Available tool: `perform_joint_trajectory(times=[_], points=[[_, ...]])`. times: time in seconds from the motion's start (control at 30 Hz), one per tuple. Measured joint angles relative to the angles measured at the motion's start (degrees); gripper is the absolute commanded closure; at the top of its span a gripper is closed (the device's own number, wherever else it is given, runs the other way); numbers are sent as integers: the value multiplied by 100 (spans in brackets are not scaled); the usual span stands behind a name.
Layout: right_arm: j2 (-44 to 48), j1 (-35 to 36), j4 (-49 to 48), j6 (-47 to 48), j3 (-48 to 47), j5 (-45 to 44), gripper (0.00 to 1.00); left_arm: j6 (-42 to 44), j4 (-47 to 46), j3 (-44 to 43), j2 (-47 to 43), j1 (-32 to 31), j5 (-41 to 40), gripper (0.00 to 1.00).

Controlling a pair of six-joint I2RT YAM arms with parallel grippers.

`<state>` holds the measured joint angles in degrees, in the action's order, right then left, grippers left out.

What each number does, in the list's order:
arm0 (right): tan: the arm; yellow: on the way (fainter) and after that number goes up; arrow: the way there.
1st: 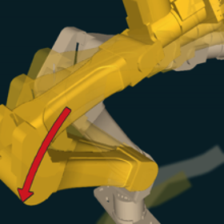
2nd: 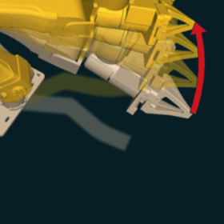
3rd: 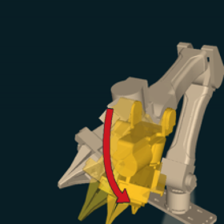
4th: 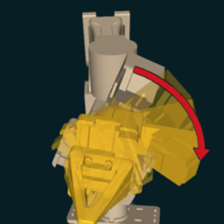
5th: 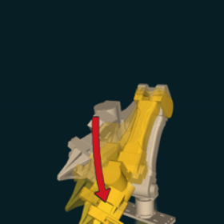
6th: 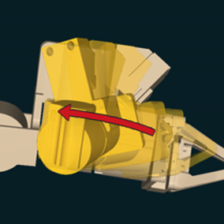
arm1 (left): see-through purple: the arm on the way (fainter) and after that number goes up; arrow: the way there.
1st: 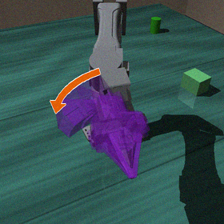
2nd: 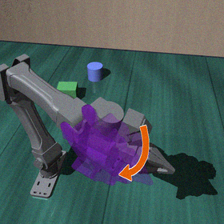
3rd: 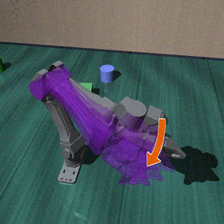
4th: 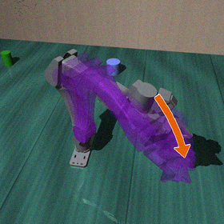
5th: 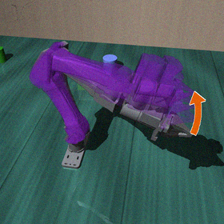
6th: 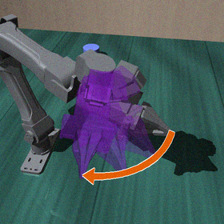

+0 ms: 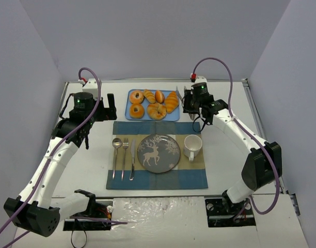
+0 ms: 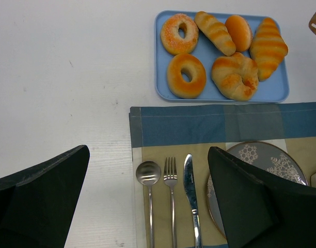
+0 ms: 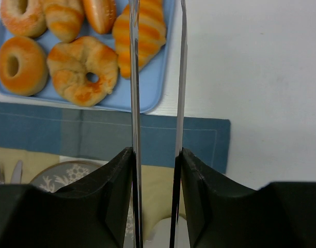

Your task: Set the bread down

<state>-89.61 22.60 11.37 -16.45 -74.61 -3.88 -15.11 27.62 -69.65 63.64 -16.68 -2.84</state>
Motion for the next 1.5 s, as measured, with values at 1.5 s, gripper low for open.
perform_joint_trajectory(times=[1.5], points=[[-1064, 676, -1, 6, -279, -417, 54, 11, 2, 0, 33, 6, -20, 3]])
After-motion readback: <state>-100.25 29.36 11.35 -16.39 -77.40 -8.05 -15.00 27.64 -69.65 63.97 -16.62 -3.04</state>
